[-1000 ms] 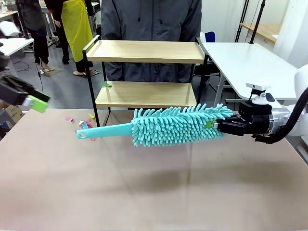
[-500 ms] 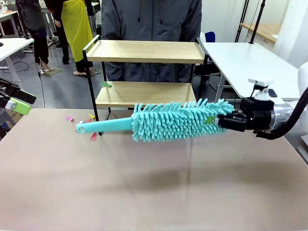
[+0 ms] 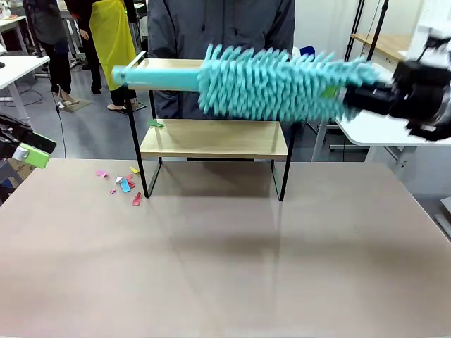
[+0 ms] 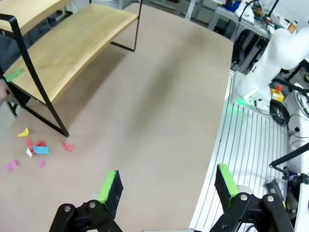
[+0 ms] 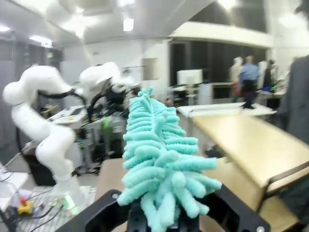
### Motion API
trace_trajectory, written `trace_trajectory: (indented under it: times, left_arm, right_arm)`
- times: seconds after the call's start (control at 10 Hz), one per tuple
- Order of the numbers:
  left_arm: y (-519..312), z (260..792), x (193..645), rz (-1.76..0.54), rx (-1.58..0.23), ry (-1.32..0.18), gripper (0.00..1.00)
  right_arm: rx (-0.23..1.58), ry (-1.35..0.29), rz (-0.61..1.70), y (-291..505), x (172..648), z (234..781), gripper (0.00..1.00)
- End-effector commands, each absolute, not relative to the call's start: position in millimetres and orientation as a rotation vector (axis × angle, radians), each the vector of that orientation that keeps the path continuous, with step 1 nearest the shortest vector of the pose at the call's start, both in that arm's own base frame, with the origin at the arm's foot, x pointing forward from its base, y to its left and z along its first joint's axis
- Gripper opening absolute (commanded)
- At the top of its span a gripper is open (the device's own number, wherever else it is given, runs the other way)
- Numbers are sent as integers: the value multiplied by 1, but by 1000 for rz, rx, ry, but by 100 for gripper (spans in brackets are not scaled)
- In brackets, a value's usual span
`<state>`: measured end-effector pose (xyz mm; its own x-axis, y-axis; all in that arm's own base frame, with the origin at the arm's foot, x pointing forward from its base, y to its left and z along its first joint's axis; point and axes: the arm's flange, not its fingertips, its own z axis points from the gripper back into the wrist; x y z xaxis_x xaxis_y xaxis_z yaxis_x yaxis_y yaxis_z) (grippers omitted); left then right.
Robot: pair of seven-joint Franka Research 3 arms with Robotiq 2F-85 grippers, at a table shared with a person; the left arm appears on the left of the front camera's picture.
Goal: Clean the shelf.
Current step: Hand the Duster back to the human.
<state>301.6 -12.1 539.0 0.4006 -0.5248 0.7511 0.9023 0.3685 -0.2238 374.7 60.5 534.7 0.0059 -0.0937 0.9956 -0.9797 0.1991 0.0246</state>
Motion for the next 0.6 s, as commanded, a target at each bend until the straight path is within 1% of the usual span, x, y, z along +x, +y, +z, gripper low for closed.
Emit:
trace_trajectory:
  times: [0.0, 0.2, 0.4, 0.5]
  left_arm:
    - [-14, 542, 303, -993, -716, -642, 100]
    - [-14, 542, 303, -993, -716, -642, 100]
    - [-14, 542, 303, -993, -716, -642, 100]
    - [-14, 542, 303, -993, -716, -642, 100]
  right_arm:
    - [921, -1512, 857, 44, 379, 566, 17]
    - [692, -1663, 668, 1, 382, 586, 17]
    - [480, -1757, 484, -45, 375, 588, 17]
    - [366, -1771, 398, -66, 370, 585, 17]
